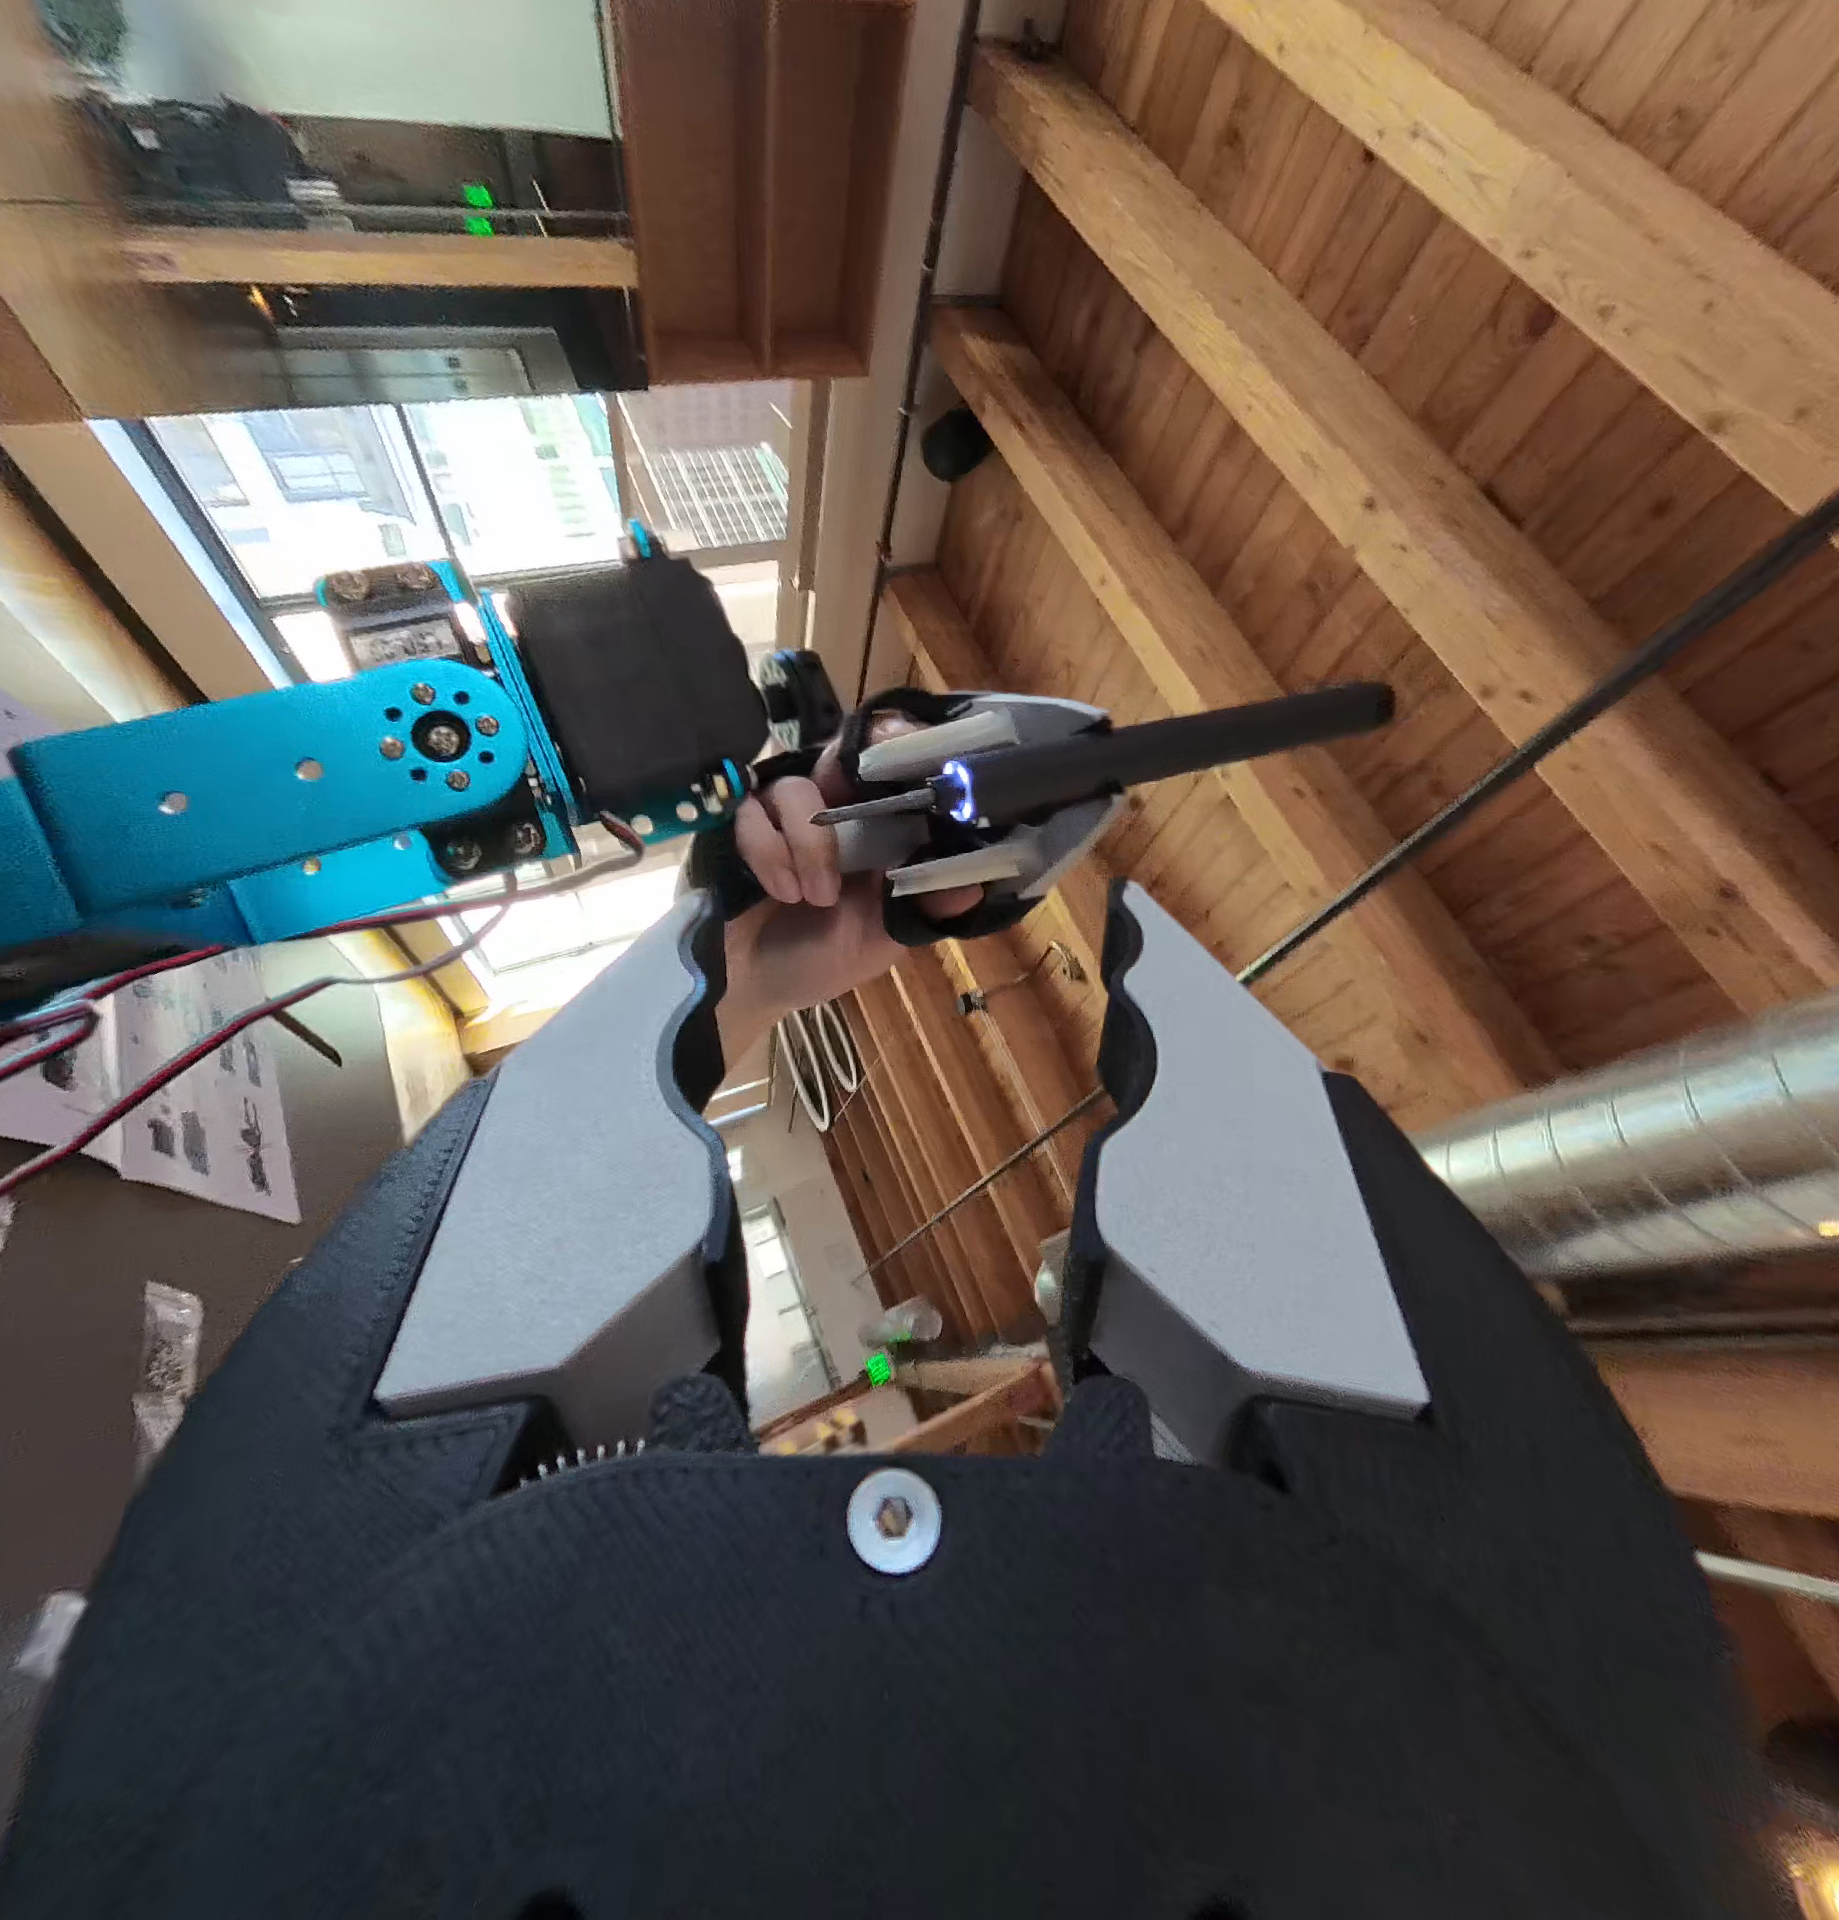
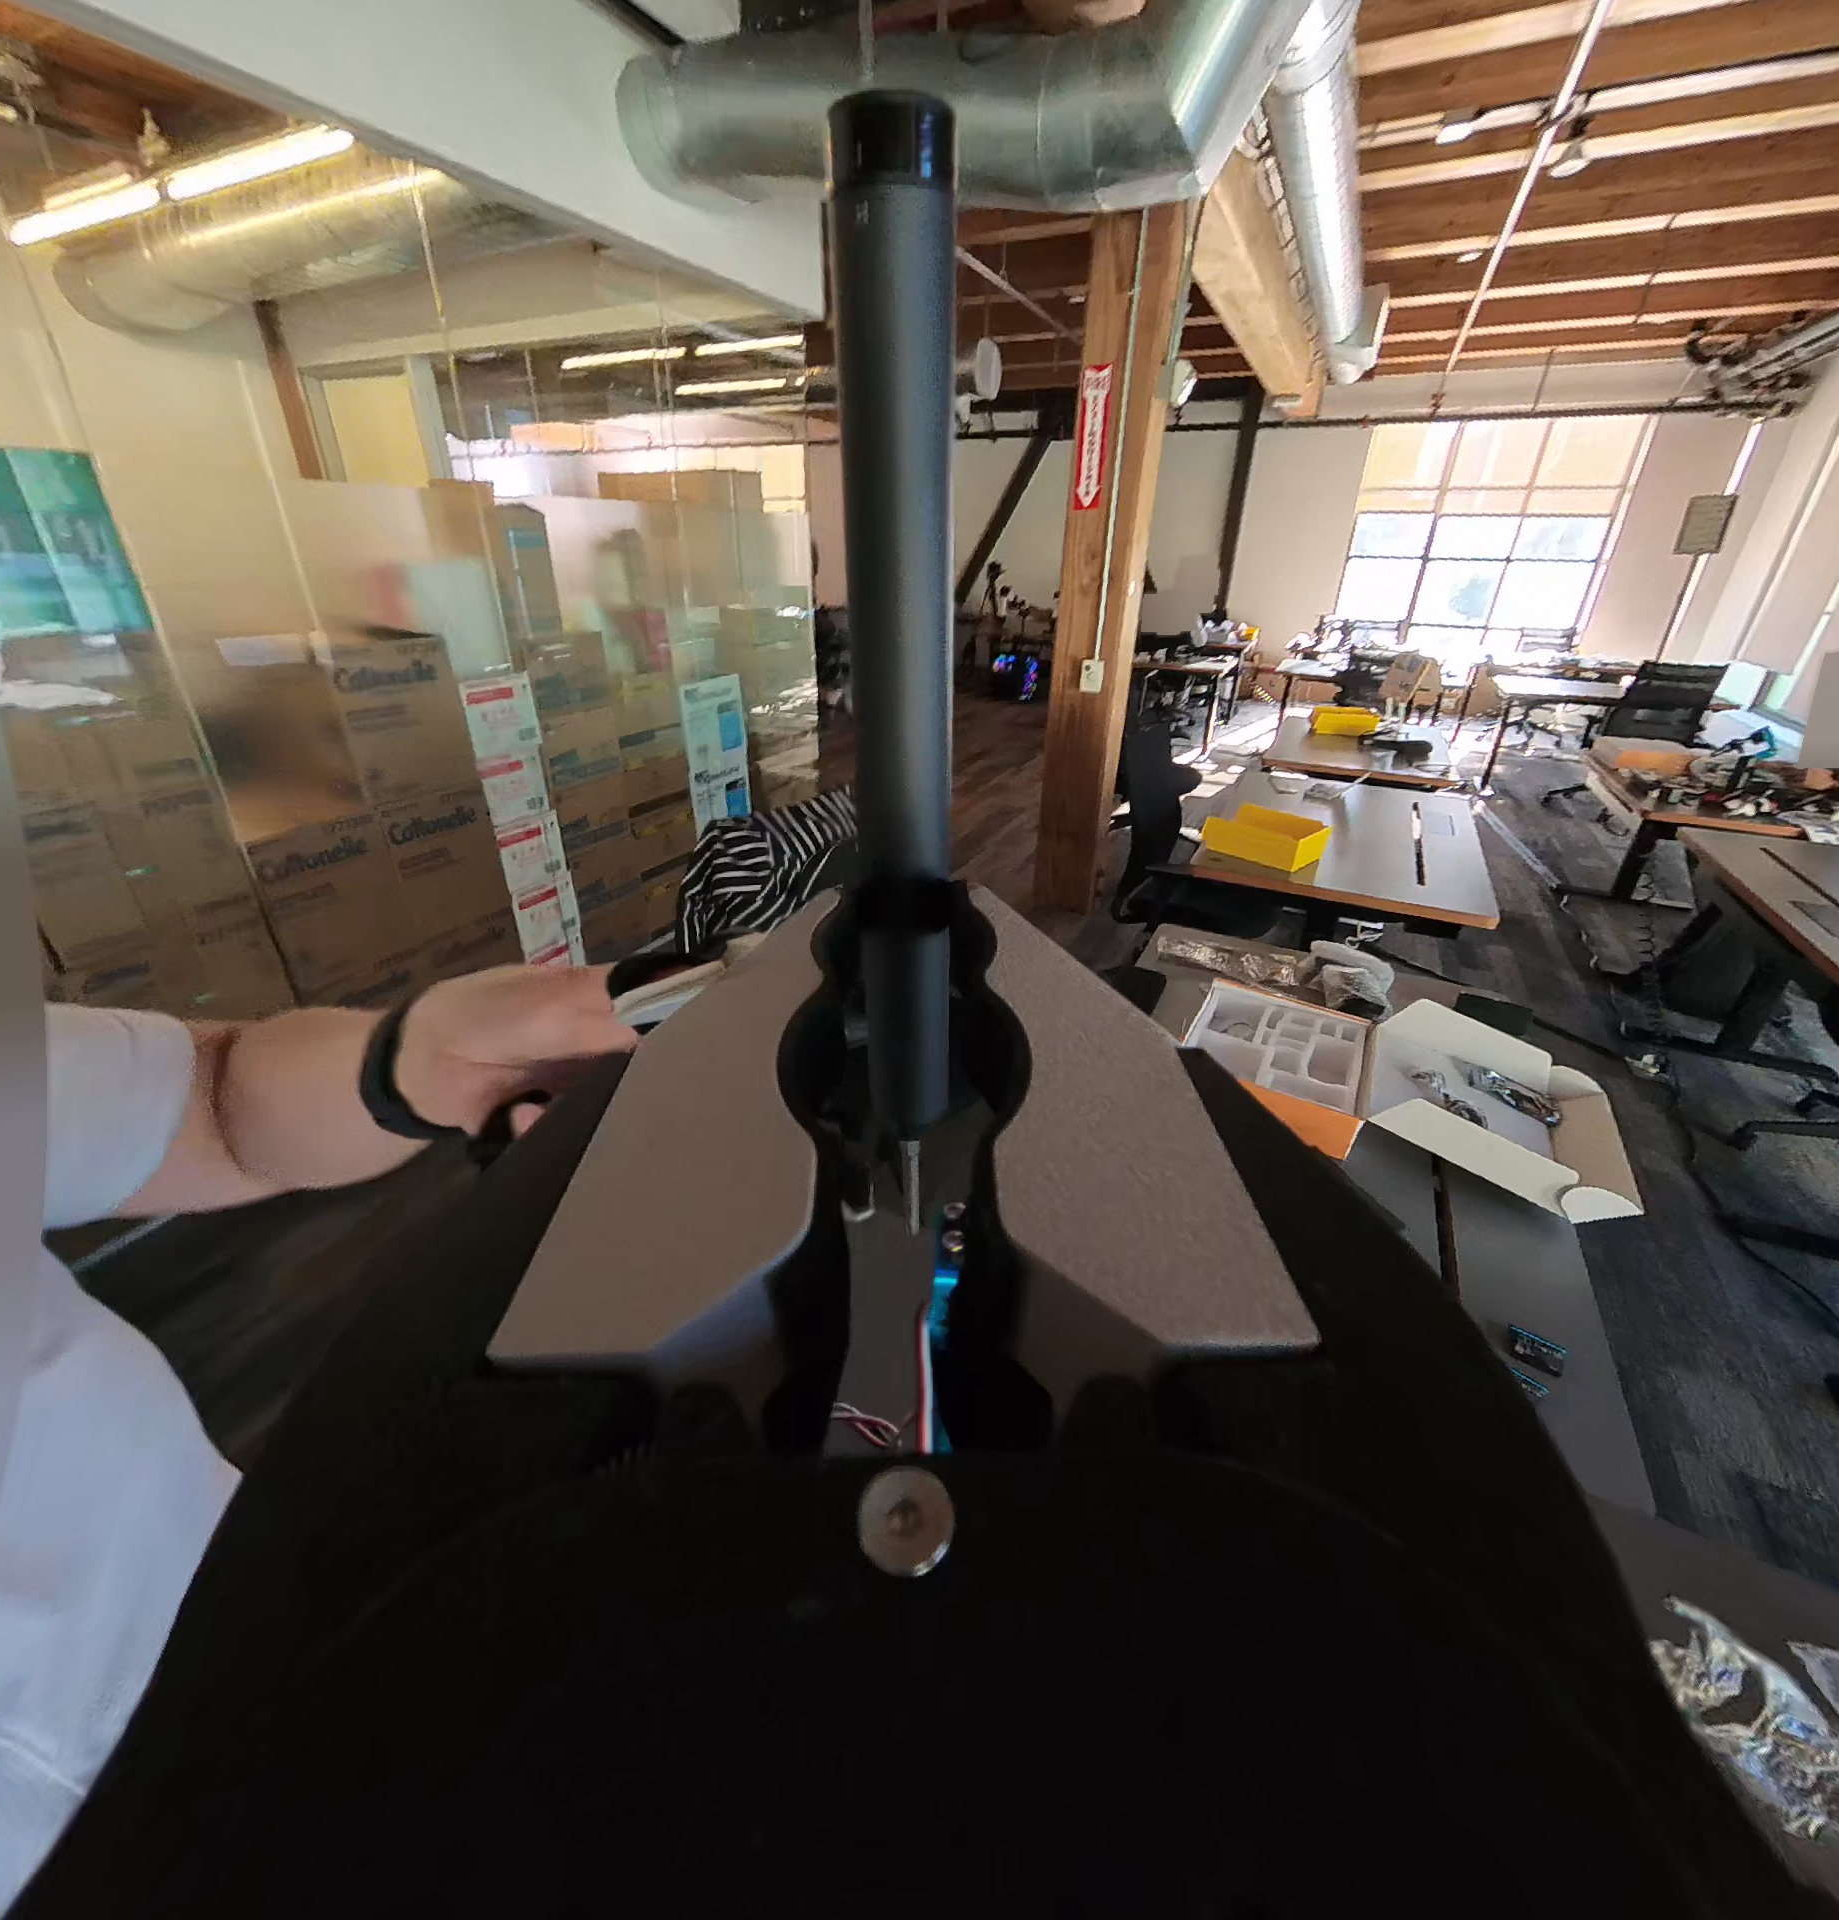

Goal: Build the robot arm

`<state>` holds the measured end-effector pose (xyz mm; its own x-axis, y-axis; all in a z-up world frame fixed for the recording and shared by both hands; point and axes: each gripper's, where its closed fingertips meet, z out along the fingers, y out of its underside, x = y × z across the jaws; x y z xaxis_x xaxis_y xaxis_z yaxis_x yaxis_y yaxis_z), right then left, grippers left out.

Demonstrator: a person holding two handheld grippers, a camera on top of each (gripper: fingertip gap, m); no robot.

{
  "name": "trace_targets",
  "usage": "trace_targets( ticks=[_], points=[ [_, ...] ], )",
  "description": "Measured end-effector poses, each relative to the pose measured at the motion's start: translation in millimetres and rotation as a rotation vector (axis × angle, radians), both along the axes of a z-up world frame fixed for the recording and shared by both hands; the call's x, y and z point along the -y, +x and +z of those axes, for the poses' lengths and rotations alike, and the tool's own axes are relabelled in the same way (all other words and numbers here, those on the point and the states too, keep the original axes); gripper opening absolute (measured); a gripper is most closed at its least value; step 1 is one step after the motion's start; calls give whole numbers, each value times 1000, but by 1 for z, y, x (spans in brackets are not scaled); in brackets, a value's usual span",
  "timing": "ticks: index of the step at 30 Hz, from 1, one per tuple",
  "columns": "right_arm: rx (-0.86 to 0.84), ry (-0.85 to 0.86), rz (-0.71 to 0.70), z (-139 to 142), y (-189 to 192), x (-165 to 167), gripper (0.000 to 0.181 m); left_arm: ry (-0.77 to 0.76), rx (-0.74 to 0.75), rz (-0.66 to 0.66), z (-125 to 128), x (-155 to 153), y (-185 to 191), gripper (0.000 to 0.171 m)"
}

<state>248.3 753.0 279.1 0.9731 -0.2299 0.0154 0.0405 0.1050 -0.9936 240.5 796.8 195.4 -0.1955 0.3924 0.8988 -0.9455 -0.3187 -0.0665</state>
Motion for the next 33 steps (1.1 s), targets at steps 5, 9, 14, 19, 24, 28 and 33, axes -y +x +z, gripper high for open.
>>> trace_targets(
  ticks=[5, 9, 14, 19, 24, 28, 33],
  points=[
    [-84, 99, -90, -14, -35, 35, 15, 130, 384, 74, -7, -32, 16, 83],
    [-136, 96, -264, -52, -66, 65, 15, 359, 965, 59, -20, -19, 35, 84],
    [-197, 163, -458, -82, -111, 87, 15, 344, 1353, 12, -25, 17, 58, 94],
    [-268, 168, -613, -112, -149, 90, 15, 233, 1436, -463, -38, 50, 34, 99],
    [-291, 206, -681, -127, -181, 87, 15, 108, 1410, -602, -43, 67, 27, 88],
    [-308, 202, -735, -139, -201, 92, 15, 36, 1434, -564, -42, 64, 17, 60],
    [-310, 199, -753, -150, -228, 95, 15, 218, 1430, -377, -41, 63, 22, 60]
  ],
)
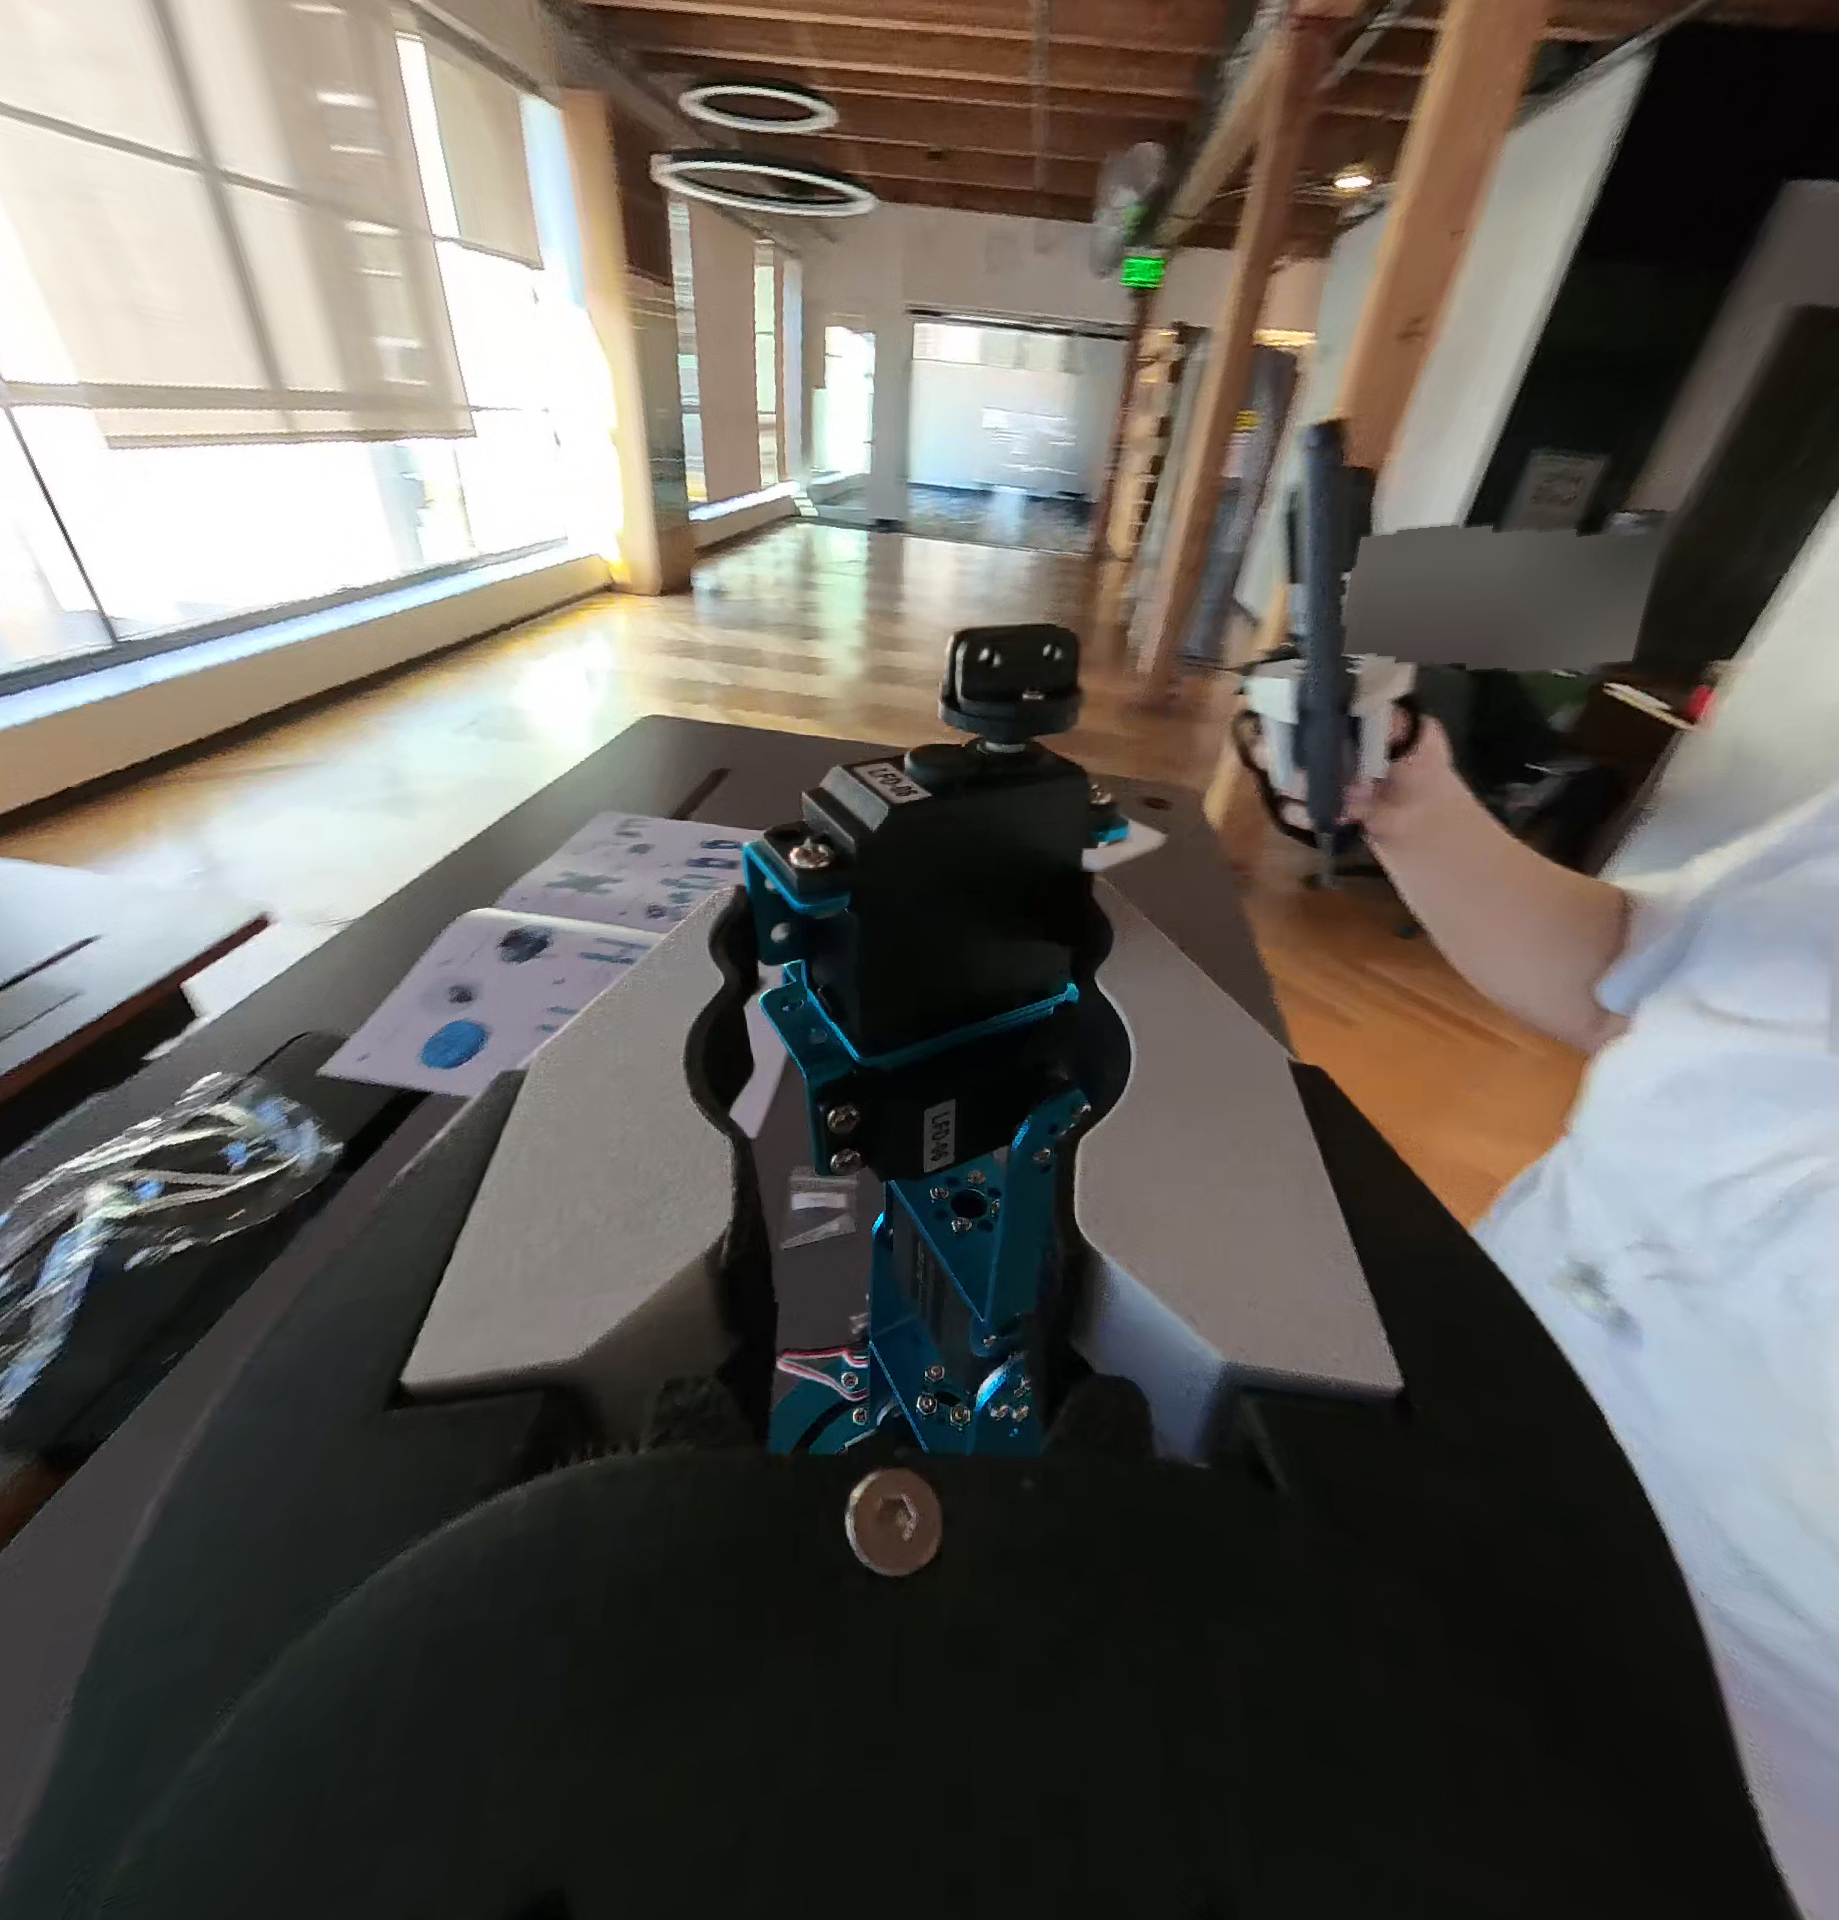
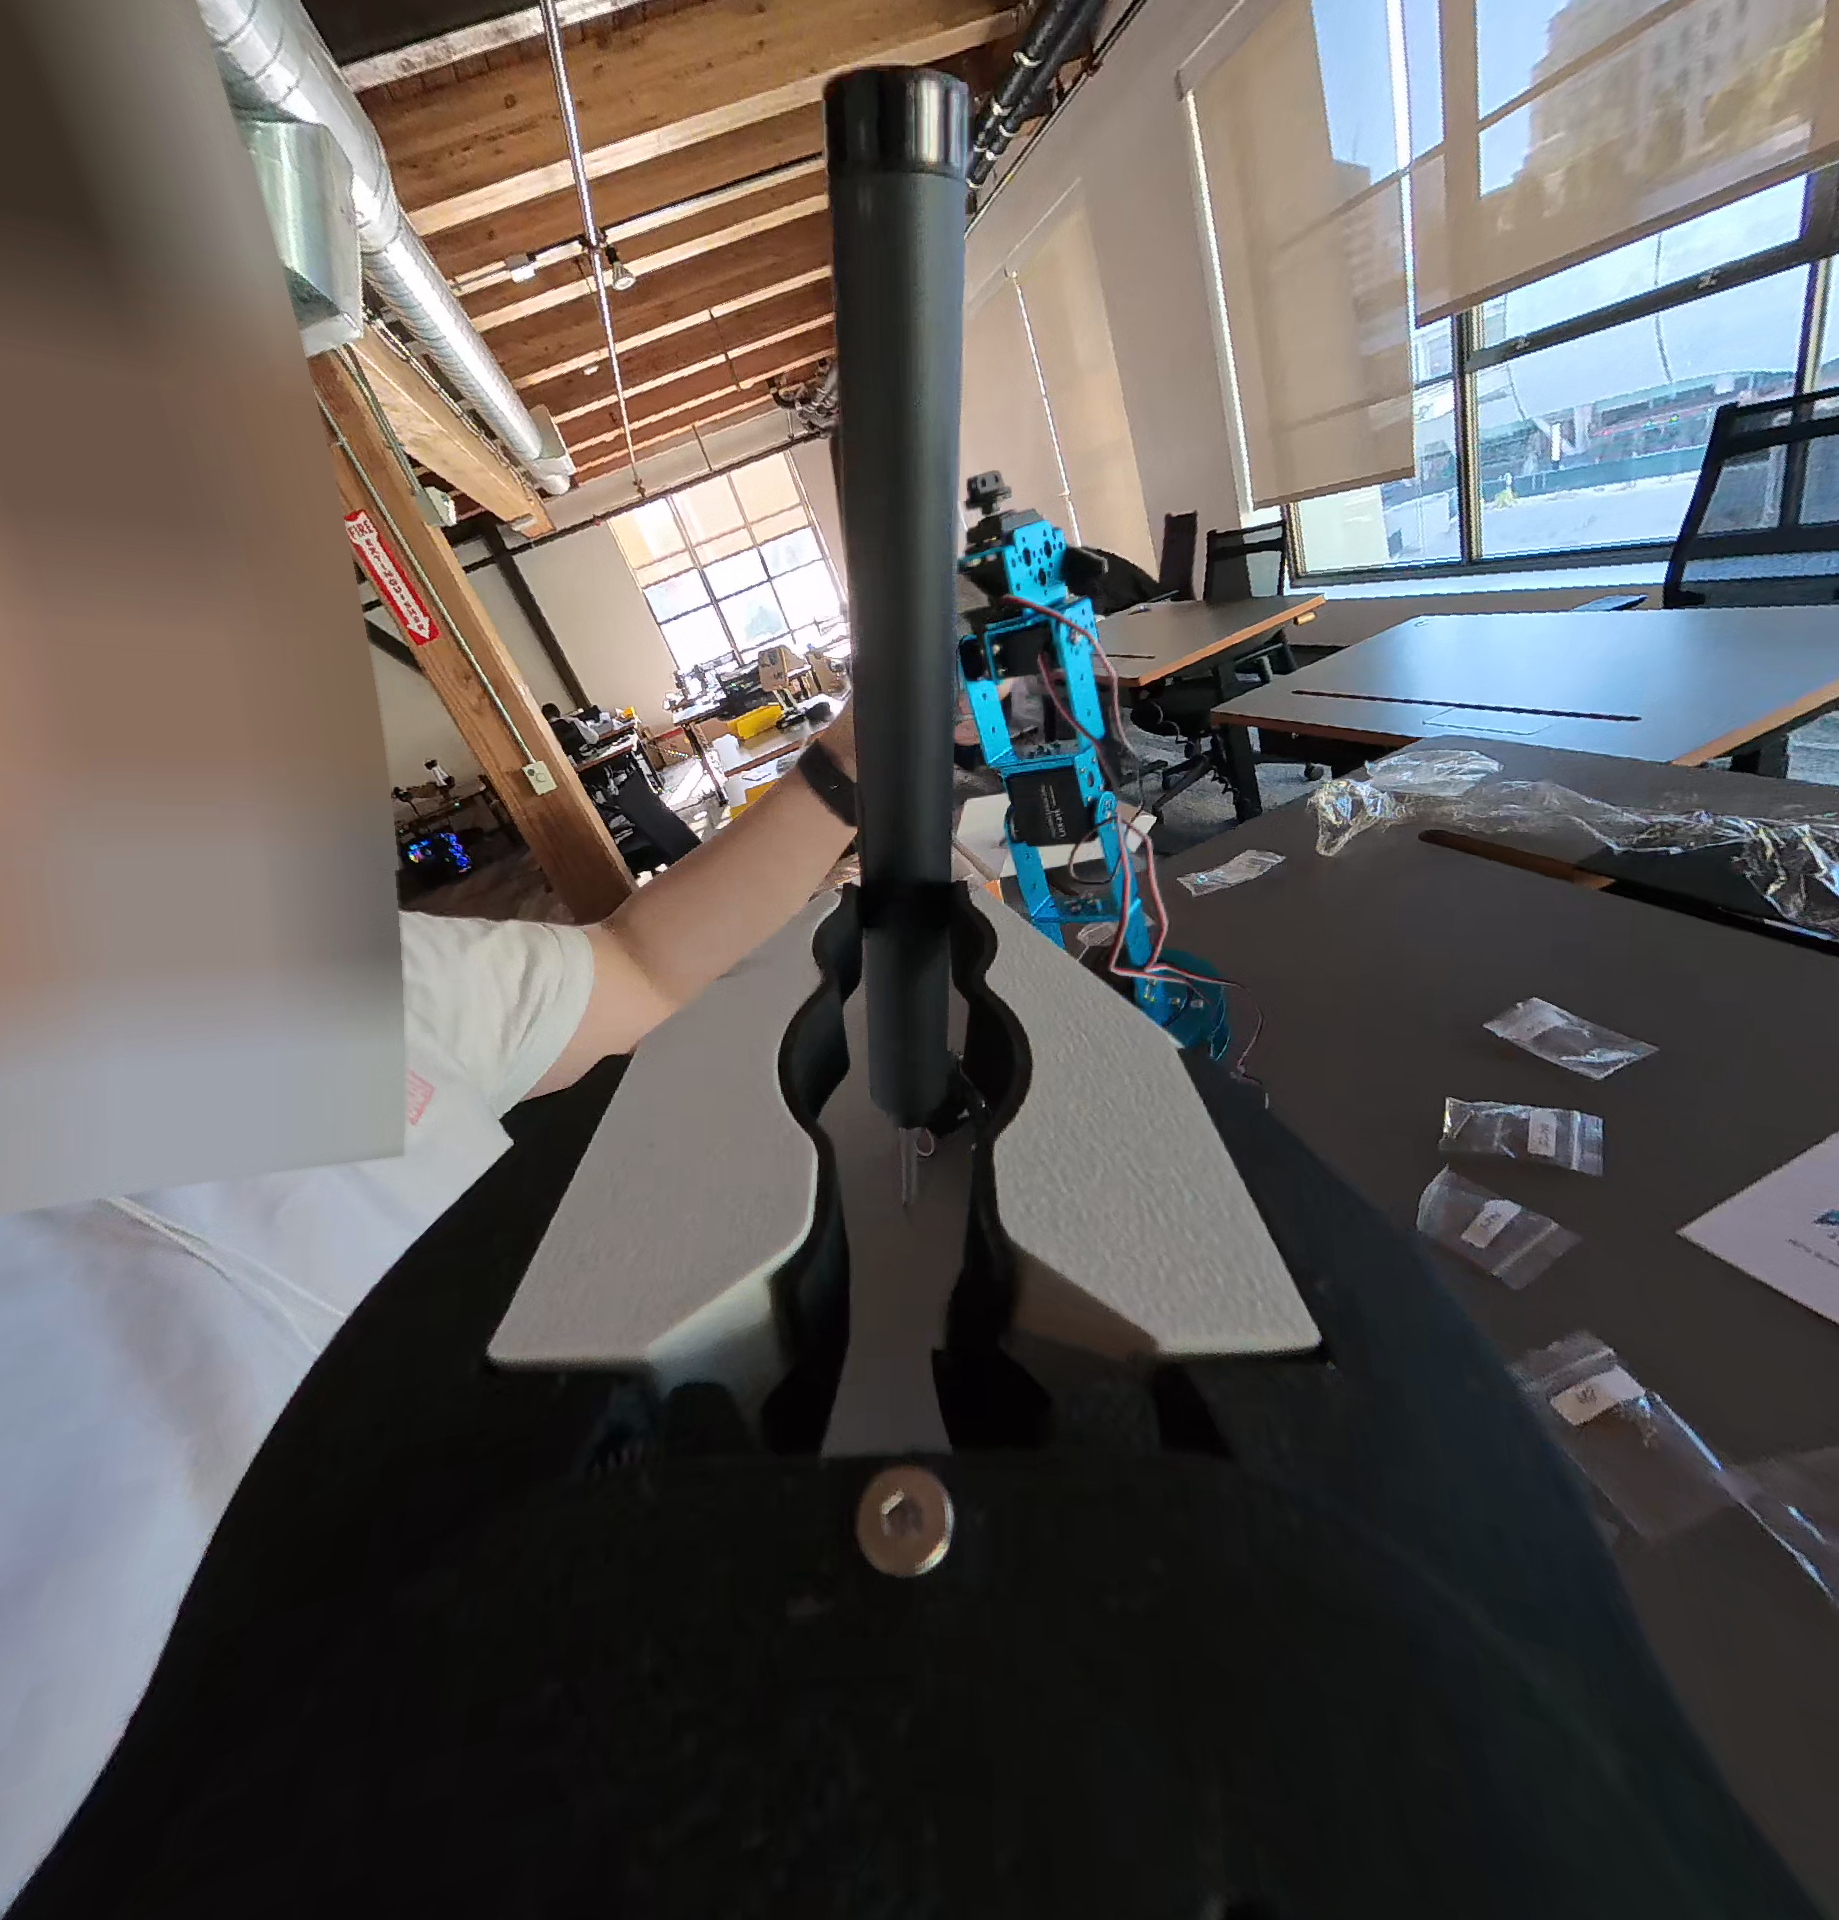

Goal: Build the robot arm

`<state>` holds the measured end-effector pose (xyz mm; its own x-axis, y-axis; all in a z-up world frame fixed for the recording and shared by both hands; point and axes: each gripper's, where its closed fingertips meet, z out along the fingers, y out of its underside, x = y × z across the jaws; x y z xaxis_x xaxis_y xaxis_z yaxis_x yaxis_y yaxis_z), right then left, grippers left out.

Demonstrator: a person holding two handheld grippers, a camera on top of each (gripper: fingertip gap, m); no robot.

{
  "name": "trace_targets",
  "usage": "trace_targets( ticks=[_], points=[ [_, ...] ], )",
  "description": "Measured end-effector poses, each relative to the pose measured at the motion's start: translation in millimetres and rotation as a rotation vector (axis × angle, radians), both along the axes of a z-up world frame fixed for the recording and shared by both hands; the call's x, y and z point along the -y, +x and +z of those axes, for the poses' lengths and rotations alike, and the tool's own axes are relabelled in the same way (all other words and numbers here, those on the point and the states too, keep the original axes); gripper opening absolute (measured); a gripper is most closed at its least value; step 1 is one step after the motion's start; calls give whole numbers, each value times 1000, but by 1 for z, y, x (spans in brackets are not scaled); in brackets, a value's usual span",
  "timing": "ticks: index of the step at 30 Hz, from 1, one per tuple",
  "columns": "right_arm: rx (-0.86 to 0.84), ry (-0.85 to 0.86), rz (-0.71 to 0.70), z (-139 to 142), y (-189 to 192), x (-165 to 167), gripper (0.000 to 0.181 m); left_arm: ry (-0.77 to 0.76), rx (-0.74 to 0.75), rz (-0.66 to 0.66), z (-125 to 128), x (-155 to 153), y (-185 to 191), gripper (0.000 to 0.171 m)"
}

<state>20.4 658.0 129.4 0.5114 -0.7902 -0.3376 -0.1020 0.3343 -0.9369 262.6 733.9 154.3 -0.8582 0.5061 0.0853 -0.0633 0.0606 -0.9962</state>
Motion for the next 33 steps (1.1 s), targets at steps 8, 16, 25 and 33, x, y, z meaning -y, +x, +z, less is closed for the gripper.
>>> trace_targets(
  ticks=[8, 16, 25, 33],
  points=[
    [-14, -12, 18, -10, -33, 5, 15, -39, -20, 644, -2, -5, 20, 59],
    [-47, 4, 78, -28, -50, 2, 15, -104, 78, 894, 8, -15, 7, 59],
    [-65, -20, -68, -33, -41, 0, 15, 17, 85, 88, 9, -22, 8, 72],
    [-53, -11, -189, -33, -26, -7, 15, -50, 91, 11, -9, -17, -6, 26]
  ],
)
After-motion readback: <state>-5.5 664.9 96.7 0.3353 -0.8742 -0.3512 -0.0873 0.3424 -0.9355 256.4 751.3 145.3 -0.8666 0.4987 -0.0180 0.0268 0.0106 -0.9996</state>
